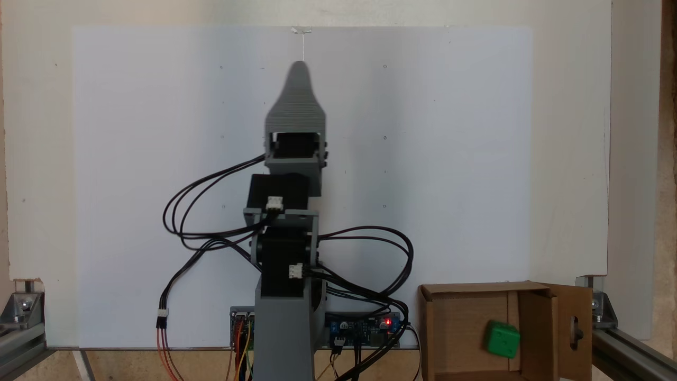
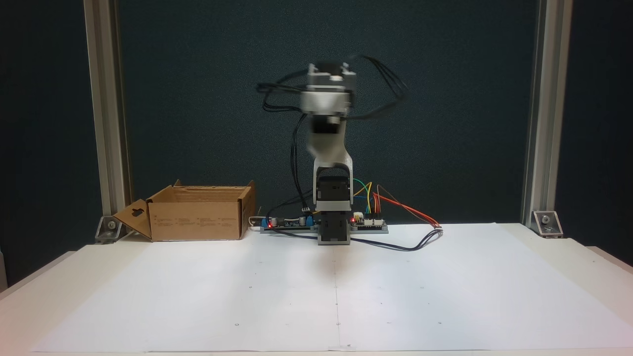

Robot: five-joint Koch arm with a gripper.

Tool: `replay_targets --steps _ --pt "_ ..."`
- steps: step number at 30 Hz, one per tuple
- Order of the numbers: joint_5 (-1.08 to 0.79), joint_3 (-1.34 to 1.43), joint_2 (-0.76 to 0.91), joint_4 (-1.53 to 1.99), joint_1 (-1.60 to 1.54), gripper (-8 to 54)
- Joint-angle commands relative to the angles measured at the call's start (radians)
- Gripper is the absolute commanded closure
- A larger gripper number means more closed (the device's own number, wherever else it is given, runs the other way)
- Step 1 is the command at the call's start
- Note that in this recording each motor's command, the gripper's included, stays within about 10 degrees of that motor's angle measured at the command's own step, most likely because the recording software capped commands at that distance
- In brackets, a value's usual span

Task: Grasp a green dice and put it in the bin.

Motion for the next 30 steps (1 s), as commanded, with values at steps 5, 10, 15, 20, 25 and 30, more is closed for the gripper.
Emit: replay_targets --steps 5,10,15,20,25,30 --pt "0.043 0.207 0.150 -0.336 -0.026 1.1" --pt "0.040 0.408 0.285 -0.552 -0.008 0.6" --pt "0.034 0.581 0.299 -0.754 0.038 0.0" --pt "0.035 0.713 0.299 -0.957 0.074 0.7" --pt "0.037 0.755 0.299 -1.150 0.072 1.2" --pt "0.040 0.821 0.298 -1.353 0.058 1.2"
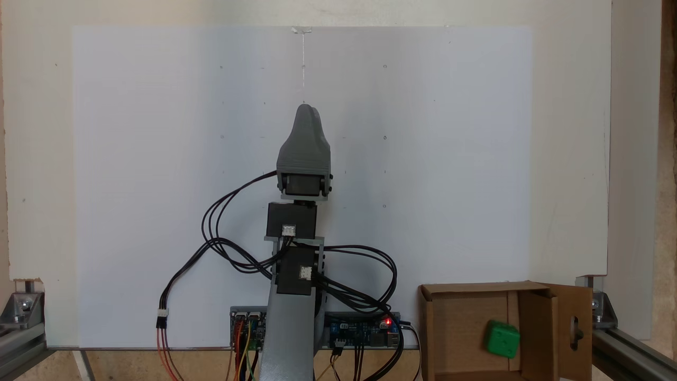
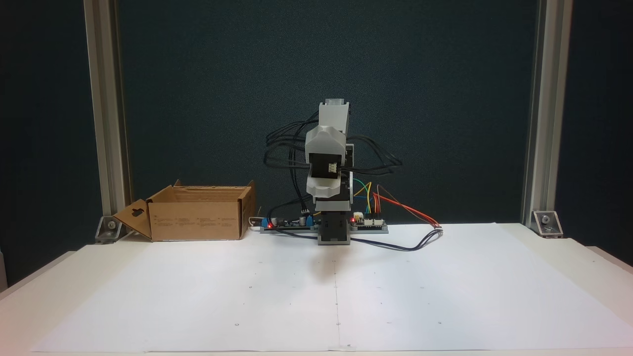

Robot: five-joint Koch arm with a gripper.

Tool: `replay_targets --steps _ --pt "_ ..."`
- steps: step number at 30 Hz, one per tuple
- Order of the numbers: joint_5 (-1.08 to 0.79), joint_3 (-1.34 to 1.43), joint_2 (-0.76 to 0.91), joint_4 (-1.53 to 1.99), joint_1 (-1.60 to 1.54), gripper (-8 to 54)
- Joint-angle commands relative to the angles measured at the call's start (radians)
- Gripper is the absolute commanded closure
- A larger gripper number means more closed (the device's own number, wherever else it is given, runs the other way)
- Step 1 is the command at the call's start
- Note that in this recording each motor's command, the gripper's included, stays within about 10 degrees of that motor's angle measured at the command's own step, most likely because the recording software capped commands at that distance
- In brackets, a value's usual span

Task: Grasp a green dice and put it in the bin.

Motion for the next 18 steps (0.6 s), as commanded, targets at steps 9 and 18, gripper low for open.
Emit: replay_targets --steps 9,18 --pt "0.040 0.150 0.109 -0.373 -0.032 1.2" --pt "0.034 0.370 0.109 -0.506 -0.025 1.3"
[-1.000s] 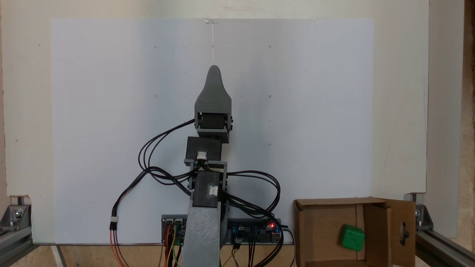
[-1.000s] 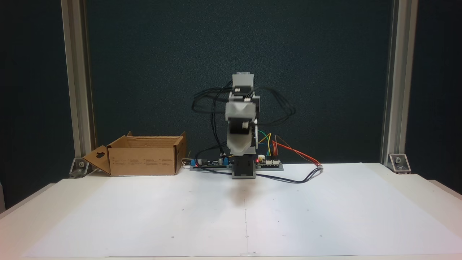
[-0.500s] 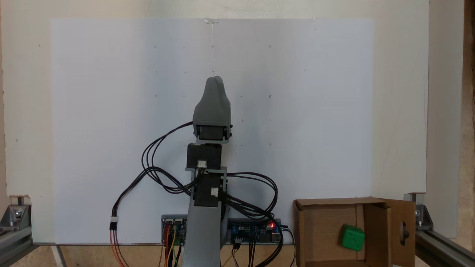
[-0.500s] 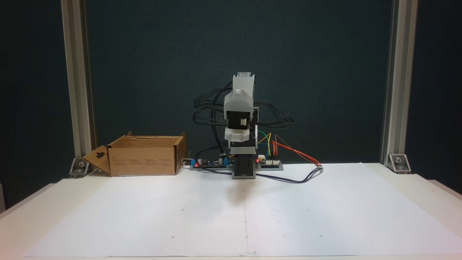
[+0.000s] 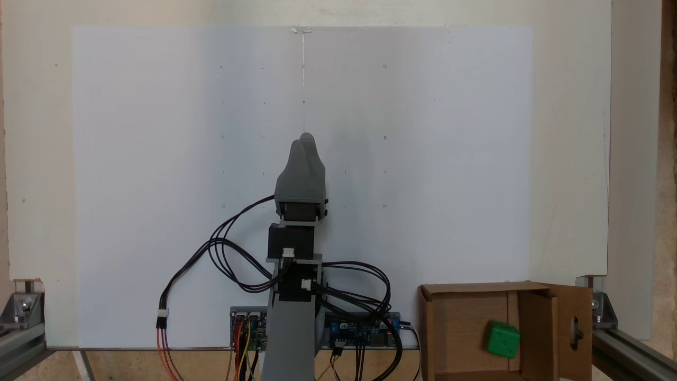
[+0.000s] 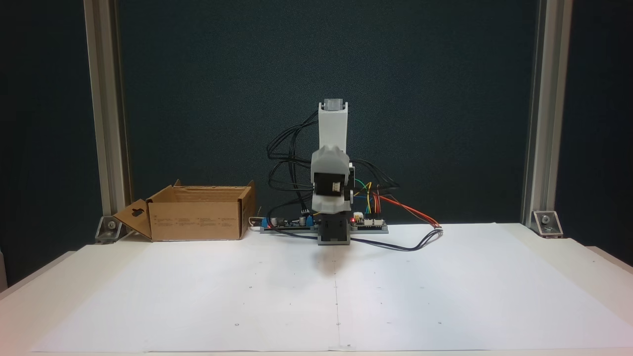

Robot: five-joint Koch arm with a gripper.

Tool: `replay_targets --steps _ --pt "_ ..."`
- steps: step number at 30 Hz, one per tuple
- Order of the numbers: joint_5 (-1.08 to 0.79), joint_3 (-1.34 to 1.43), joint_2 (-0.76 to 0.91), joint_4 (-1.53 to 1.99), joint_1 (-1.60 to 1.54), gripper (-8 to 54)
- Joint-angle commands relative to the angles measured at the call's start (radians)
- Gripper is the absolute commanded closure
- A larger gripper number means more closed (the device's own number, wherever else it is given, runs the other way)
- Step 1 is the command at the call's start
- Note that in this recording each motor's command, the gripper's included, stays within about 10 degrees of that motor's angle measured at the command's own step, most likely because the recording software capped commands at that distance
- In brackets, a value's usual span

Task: Grasp a green dice and put it in the bin.

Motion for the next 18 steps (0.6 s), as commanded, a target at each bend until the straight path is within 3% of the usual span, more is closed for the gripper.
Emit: replay_targets --steps 1,18 --pt "0.032 0.037 0.109 -0.100 0.005 1.3" --pt "0.037 0.074 0.107 -0.132 0.021 1.0"
